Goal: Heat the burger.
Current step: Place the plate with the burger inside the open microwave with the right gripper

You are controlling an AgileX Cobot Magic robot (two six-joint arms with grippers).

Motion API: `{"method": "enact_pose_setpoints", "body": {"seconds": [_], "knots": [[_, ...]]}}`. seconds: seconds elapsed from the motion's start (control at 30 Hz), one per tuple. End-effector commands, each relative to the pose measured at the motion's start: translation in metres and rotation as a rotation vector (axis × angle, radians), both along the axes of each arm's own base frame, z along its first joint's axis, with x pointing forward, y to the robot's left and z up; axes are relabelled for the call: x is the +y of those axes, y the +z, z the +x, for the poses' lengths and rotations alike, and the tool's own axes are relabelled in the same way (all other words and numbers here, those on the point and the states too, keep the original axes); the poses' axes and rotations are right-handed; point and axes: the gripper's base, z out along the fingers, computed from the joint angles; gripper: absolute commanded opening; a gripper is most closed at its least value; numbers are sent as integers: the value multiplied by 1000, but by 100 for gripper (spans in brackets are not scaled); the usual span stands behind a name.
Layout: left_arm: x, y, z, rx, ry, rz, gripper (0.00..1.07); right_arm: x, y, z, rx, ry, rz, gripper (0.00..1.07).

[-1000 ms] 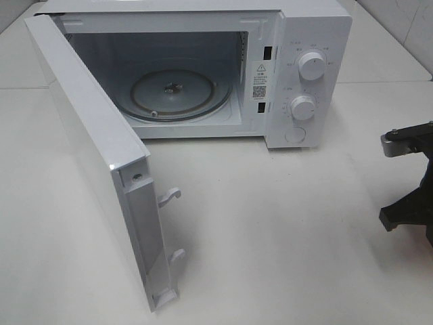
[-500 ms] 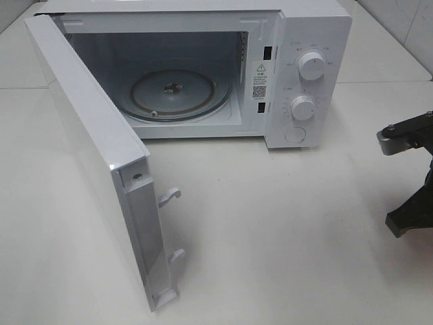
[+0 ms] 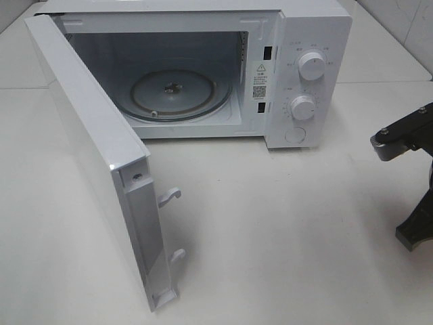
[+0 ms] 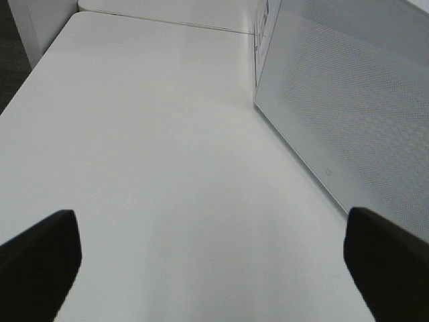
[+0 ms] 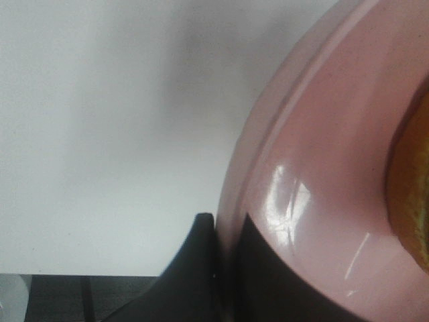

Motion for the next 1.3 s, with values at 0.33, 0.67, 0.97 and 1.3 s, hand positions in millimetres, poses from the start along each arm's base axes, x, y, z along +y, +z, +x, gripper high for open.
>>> {"method": "enact_pose_setpoints", "body": {"seconds": [0.33, 0.67, 0.97, 1.3], "knots": [[-1, 1, -2, -32, -1, -5, 102, 3, 16, -14, -31, 60, -66, 0], [-1, 1, -2, -32, -1, -5, 102, 0, 14, -19, -27, 68, -69, 0], [-1, 1, -2, -32, -1, -5, 102, 18, 11, -28, -25, 193, -77, 0], [-1, 1, -2, -32, -1, -5, 102, 38, 12, -32, -59, 386, -83, 0]]}}
